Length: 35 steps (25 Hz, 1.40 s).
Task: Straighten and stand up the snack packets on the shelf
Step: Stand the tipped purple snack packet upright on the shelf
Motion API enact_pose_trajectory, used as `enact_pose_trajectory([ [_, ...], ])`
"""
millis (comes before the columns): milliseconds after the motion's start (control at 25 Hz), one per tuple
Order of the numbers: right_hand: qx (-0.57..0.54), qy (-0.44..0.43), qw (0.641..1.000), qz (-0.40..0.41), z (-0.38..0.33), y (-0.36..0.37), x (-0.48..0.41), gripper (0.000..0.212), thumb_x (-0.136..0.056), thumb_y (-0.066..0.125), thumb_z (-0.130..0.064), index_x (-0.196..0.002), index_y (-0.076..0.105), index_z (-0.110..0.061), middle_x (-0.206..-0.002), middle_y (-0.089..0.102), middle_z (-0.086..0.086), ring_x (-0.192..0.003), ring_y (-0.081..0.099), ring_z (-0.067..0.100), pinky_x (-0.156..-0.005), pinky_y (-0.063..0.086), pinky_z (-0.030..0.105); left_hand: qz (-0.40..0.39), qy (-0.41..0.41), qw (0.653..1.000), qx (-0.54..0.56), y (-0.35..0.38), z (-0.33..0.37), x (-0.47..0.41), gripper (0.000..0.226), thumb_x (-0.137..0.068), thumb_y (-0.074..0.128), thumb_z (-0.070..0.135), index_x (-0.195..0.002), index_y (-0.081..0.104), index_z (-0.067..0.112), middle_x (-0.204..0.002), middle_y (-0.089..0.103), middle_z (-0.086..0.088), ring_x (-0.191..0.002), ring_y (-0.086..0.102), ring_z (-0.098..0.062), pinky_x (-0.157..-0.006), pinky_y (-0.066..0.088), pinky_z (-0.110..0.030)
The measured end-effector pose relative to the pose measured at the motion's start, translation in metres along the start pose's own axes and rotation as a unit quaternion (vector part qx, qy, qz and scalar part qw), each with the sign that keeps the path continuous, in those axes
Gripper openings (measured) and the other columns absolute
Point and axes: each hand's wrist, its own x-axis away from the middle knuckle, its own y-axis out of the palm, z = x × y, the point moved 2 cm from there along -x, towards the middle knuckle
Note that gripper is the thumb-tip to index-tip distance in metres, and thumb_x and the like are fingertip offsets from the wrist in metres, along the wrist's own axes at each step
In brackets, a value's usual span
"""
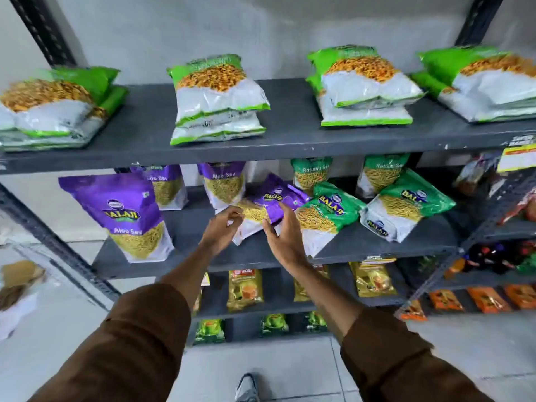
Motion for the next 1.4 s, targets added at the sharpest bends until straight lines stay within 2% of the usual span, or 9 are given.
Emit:
enact_pose_trajectory([
  [200,-0.090,0.211,0.973,-0.026,0.031,0.067,-0.040,0.090,-0.067,0.046,-0.070,-0.122,0.055,0.001,-0.122,0.064,0.027,-0.115,0.061,0.041,-0.094,0.047,0.043,0.041,-0.099,0.994,0.031,-0.011,-0.045,-0.064,0.025,-0.090,0.061,0.021,-0.110,0.068,0.008,-0.108,0.071,-0.008,-0.103,0.065,-0.024,-0.066,0.034,-0.016],
  [400,-0.179,0.353,0.917,-0.042,0.071,0.129,-0.065,0.111,-0.054,0.062,-0.084,-0.134,0.044,-0.009,-0.138,0.058,0.017,-0.124,0.058,0.037,-0.100,0.051,0.056,-0.063,-0.188,0.977,0.080,0.001,-0.091,-0.104,0.045,-0.093,0.053,0.041,-0.129,0.056,0.014,-0.126,0.058,-0.007,-0.117,0.057,-0.025,-0.092,0.044,-0.035],
  [560,-0.211,0.359,0.909,-0.013,0.082,0.146,-0.064,0.070,-0.070,0.070,-0.058,-0.125,0.052,-0.018,-0.128,0.066,0.012,-0.117,0.063,0.036,-0.097,0.054,0.057,-0.083,-0.199,0.963,0.165,0.000,-0.104,-0.112,0.040,-0.090,0.061,0.031,-0.128,0.061,0.016,-0.113,0.066,-0.005,-0.097,0.060,-0.017,-0.081,0.044,-0.028],
  [640,-0.206,0.344,0.916,-0.020,0.084,0.147,-0.059,0.068,-0.072,0.067,-0.056,-0.127,0.052,-0.020,-0.127,0.067,0.015,-0.116,0.064,0.039,-0.096,0.054,0.058,-0.086,-0.203,0.960,0.172,-0.003,-0.104,-0.106,0.031,-0.090,0.063,0.028,-0.120,0.065,0.022,-0.094,0.065,-0.001,-0.082,0.059,-0.013,-0.071,0.047,-0.028],
  [800,-0.185,0.290,0.938,-0.049,0.051,0.118,-0.025,0.053,-0.090,0.065,-0.035,-0.137,0.046,-0.023,-0.132,0.065,0.013,-0.117,0.063,0.036,-0.097,0.052,0.048,-0.087,-0.224,0.956,0.169,-0.003,-0.111,-0.075,0.019,-0.088,0.065,0.027,-0.104,0.068,0.017,-0.095,0.065,-0.006,-0.086,0.059,-0.019,-0.084,0.050,-0.036],
  [960,-0.170,0.200,0.961,-0.088,0.036,0.086,0.017,0.061,-0.095,0.060,-0.022,-0.149,0.032,-0.021,-0.131,0.064,0.009,-0.111,0.062,0.021,-0.086,0.047,0.022,-0.010,-0.178,0.962,0.208,-0.006,-0.108,-0.016,0.029,-0.081,0.073,0.009,-0.109,0.069,0.001,-0.101,0.070,-0.012,-0.093,0.062,-0.020,-0.079,0.049,-0.029],
  [1080,-0.144,0.104,0.979,-0.100,0.028,0.061,0.042,0.071,-0.090,0.055,-0.034,-0.152,0.025,-0.016,-0.117,0.065,0.003,-0.097,0.062,0.010,-0.073,0.041,-0.002,0.019,-0.110,0.973,0.205,-0.008,-0.101,0.031,0.040,-0.076,0.075,0.002,-0.115,0.065,-0.002,-0.108,0.070,-0.020,-0.093,0.065,-0.023,-0.071,0.057,-0.022],
  [1280,-0.136,0.018,0.984,-0.115,0.025,0.035,0.083,0.065,-0.093,0.056,-0.025,-0.152,0.029,-0.018,-0.143,0.055,0.009,-0.127,0.055,0.017,-0.103,0.049,0.031,0.068,-0.095,0.974,0.192,-0.002,-0.091,0.110,0.062,-0.072,0.077,-0.005,-0.129,0.056,0.011,-0.116,0.059,-0.006,-0.101,0.063,-0.007,-0.073,0.053,-0.014],
  [1400,-0.132,-0.002,0.983,-0.127,0.023,0.028,0.090,0.062,-0.095,0.054,-0.019,-0.149,0.026,-0.029,-0.143,0.054,0.007,-0.124,0.056,0.017,-0.102,0.048,0.029,0.065,-0.094,0.974,0.196,-0.001,-0.083,0.126,0.061,-0.074,0.074,-0.010,-0.126,0.055,0.017,-0.117,0.057,-0.002,-0.098,0.063,0.001,-0.070,0.053,-0.013],
])
